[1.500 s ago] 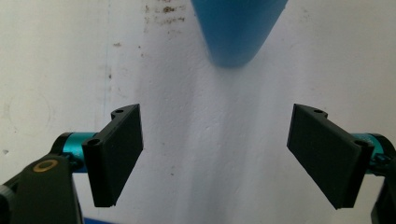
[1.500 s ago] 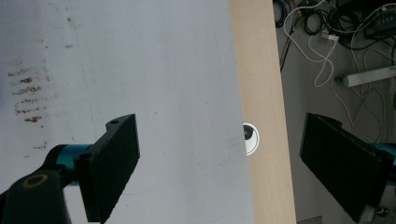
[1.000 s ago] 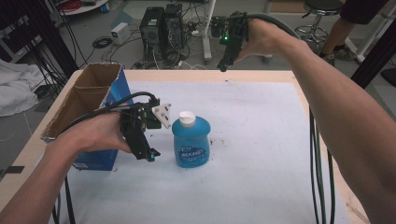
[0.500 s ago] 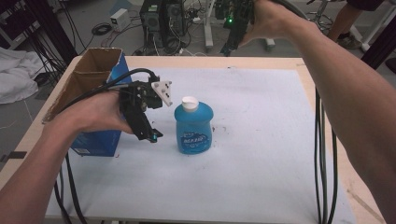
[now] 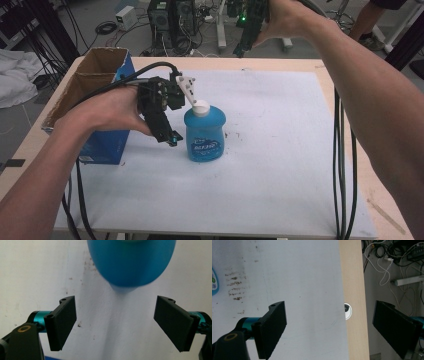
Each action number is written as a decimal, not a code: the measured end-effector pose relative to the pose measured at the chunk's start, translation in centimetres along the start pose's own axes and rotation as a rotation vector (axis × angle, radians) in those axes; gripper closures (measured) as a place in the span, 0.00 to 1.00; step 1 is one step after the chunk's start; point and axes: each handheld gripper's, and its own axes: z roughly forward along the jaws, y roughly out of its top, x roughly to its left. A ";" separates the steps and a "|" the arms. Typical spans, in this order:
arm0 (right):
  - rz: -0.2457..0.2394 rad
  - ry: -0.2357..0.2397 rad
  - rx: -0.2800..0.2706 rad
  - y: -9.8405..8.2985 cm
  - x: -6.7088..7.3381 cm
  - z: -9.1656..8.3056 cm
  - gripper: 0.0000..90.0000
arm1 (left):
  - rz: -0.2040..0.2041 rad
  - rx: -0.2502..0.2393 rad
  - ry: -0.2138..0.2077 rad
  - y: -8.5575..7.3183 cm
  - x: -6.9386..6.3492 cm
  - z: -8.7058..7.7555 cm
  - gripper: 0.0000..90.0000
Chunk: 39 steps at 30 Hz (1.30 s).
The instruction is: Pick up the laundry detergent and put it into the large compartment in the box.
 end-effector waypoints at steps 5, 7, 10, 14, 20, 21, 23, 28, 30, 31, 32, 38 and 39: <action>-0.003 0.001 0.005 0.0 0.0 0.1 0.12 | 0.007 0.017 -0.009 1.4 0.2 0.0 0.20; -0.002 0.004 0.003 0.2 0.1 0.2 0.12 | 0.005 0.012 -0.022 2.1 0.1 0.3 0.20; -0.012 0.004 0.001 0.2 0.0 0.2 0.12 | 0.005 0.015 -0.028 2.5 0.1 0.5 0.20; -0.011 0.004 0.004 0.3 0.1 0.3 0.12 | -0.004 0.017 -0.037 3.3 0.0 0.9 0.20; -0.007 0.002 0.001 0.3 0.1 0.1 0.12 | -0.023 0.012 -0.034 4.1 0.1 1.2 0.20; -0.008 0.001 0.002 0.2 0.1 0.0 0.12 | -0.029 0.003 -0.036 4.3 0.1 1.1 0.20; -0.004 0.000 0.005 0.1 0.1 0.0 0.12 | -0.026 -0.004 -0.040 4.5 0.0 1.1 0.20; -0.008 -0.003 -0.001 0.0 0.0 -0.1 0.13 | -0.038 -0.009 -0.039 4.9 0.0 1.3 0.21; -0.003 -0.001 0.001 -0.1 0.0 -0.2 0.12 | -0.040 -0.001 -0.037 4.9 0.0 1.3 0.21; -0.003 -0.001 0.001 -0.1 0.0 -0.2 0.12 | -0.041 0.004 -0.034 4.9 0.1 1.3 0.21; -0.001 -0.003 -0.002 -0.1 0.0 -0.1 0.13 | -0.041 0.008 -0.031 4.9 0.1 1.3 0.21; -0.004 -0.001 0.001 -0.2 0.0 -0.1 0.13 | -0.050 0.002 -0.044 5.0 0.2 1.4 0.22; -0.004 -0.001 0.001 -0.1 0.0 0.0 0.13 | -0.053 -0.002 -0.047 5.0 0.1 1.4 0.22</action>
